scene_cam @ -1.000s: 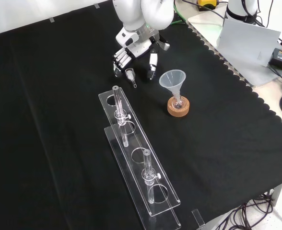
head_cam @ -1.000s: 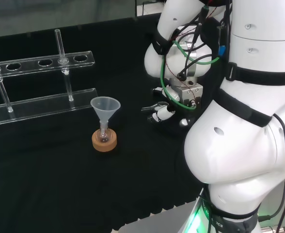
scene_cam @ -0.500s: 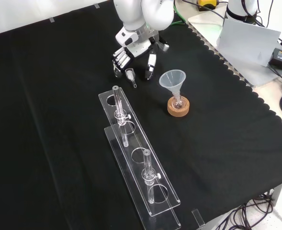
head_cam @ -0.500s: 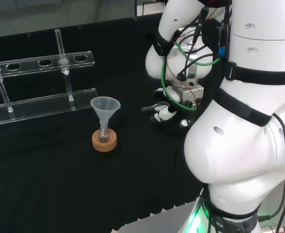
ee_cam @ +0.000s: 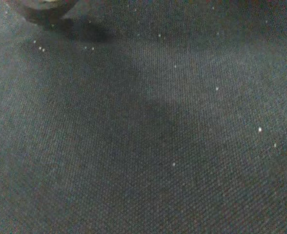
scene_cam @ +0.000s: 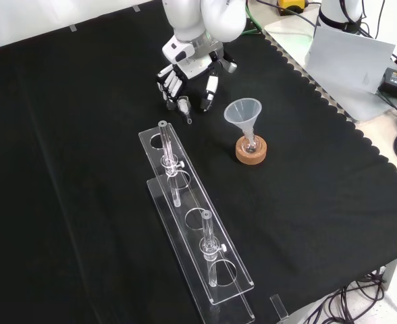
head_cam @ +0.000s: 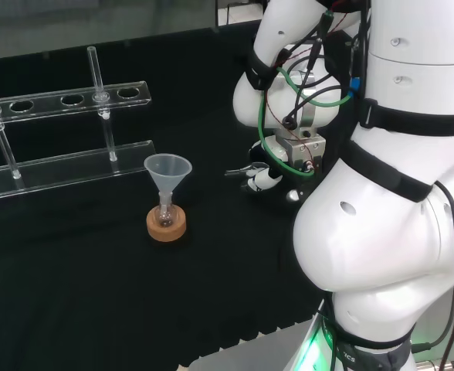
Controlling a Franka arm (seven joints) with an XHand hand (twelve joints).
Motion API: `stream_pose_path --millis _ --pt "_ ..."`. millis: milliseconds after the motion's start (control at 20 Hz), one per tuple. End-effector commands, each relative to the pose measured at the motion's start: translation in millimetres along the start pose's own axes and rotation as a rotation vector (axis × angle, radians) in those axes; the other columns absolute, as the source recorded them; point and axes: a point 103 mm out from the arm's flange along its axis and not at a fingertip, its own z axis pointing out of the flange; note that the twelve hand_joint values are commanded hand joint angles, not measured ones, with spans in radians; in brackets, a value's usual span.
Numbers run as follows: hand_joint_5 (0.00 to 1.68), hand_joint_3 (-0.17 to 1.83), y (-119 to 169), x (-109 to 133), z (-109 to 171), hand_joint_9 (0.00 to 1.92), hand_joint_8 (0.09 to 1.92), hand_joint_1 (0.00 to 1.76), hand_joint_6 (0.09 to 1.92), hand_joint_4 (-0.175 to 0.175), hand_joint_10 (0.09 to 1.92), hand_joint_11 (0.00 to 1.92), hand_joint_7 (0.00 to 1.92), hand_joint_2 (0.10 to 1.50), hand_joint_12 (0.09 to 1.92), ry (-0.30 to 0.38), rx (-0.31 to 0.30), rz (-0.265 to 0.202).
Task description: Pick up the weighing funnel.
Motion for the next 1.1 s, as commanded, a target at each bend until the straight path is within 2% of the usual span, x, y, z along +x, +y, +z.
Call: stream_pose_path --millis 50,600,800,1100 --pt "0.81 0.08 1.7 1.1 -2.3 0.56 0.44 0.75 0.14 0.072 0.57 0.00 0.80 0.82 1.32 -0.006 -0.013 0.001" --pt "0.87 0.10 5.2 1.6 -1.9 0.62 0.41 0.79 0.20 0.077 0.53 0.00 0.89 0.80 1.36 -0.015 -0.022 0.009" --pt "0.88 0.13 2.8 1.7 -3.7 0.69 0.39 0.81 0.26 0.080 0.50 0.00 0.93 0.79 1.44 0.002 -0.071 0.009" --pt "0.90 0.26 1.6 1.5 -5.9 0.86 0.37 0.83 0.41 0.088 0.43 0.00 1.06 0.72 1.54 0.002 -0.113 0.004"
